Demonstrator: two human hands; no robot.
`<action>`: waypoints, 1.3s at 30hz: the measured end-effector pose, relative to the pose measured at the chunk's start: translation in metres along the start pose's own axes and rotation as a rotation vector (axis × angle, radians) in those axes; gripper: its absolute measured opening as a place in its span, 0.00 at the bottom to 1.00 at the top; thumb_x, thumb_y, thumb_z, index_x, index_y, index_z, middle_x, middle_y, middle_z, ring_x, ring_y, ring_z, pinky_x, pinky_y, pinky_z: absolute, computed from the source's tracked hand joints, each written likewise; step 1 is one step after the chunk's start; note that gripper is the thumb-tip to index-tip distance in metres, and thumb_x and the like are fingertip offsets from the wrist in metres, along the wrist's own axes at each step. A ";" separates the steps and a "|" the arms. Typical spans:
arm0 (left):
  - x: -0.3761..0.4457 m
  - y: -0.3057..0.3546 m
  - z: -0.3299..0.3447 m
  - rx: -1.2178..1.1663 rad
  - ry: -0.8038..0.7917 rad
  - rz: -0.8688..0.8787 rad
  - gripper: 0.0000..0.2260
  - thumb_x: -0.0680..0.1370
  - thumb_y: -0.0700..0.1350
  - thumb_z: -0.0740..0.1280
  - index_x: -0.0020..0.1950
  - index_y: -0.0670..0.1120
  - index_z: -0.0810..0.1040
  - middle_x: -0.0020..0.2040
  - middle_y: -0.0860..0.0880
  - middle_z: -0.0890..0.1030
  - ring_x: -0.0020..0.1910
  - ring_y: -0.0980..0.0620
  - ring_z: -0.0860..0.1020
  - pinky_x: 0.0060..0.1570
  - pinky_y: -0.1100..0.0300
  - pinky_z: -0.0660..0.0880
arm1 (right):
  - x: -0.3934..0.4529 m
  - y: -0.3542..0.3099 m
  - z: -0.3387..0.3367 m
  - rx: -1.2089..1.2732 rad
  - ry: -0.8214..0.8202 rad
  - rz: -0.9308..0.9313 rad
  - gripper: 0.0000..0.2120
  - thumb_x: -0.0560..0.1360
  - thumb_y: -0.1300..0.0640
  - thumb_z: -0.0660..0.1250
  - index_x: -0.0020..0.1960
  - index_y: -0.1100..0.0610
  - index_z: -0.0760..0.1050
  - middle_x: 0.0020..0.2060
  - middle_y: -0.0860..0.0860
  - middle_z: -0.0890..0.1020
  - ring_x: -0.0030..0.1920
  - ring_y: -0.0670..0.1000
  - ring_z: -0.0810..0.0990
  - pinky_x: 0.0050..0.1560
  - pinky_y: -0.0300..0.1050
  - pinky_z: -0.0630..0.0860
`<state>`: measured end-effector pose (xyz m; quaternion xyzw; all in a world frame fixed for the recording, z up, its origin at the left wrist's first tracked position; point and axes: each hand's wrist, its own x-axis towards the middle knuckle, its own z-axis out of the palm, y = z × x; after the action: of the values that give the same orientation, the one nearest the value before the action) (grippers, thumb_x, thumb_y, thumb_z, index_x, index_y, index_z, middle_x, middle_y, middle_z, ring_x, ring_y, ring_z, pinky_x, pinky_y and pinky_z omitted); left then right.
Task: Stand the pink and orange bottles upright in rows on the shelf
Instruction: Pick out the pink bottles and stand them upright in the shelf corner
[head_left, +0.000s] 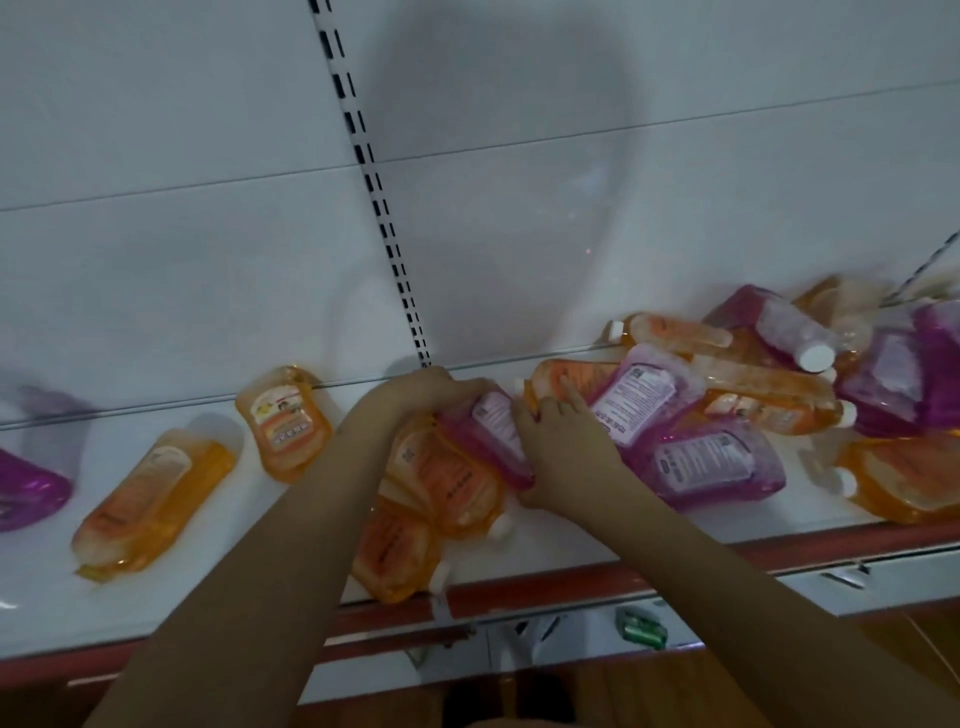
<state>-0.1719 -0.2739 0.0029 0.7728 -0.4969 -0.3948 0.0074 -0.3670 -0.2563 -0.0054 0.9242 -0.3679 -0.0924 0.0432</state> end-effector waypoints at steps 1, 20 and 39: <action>0.001 -0.006 -0.002 -0.121 -0.025 0.001 0.33 0.65 0.74 0.66 0.52 0.48 0.83 0.46 0.45 0.86 0.44 0.47 0.84 0.57 0.51 0.79 | -0.002 0.003 -0.001 0.033 0.016 -0.013 0.51 0.67 0.36 0.70 0.78 0.62 0.52 0.69 0.61 0.70 0.70 0.59 0.68 0.78 0.58 0.41; -0.072 -0.041 -0.034 -1.215 0.127 0.126 0.18 0.76 0.58 0.68 0.60 0.48 0.82 0.45 0.46 0.85 0.33 0.52 0.83 0.40 0.56 0.83 | 0.003 0.022 -0.036 1.252 0.365 -0.088 0.47 0.67 0.54 0.79 0.78 0.49 0.56 0.71 0.39 0.69 0.69 0.34 0.68 0.66 0.27 0.65; -0.126 -0.110 -0.014 -0.969 0.308 0.503 0.27 0.70 0.43 0.78 0.66 0.55 0.74 0.61 0.53 0.82 0.60 0.52 0.82 0.61 0.52 0.79 | 0.045 -0.028 -0.135 1.172 0.359 -0.247 0.27 0.61 0.41 0.76 0.59 0.45 0.78 0.50 0.41 0.85 0.50 0.40 0.83 0.51 0.34 0.78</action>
<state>-0.1041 -0.1263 0.0440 0.5875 -0.4210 -0.4465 0.5275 -0.2892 -0.2654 0.1170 0.8312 -0.2349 0.2772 -0.4208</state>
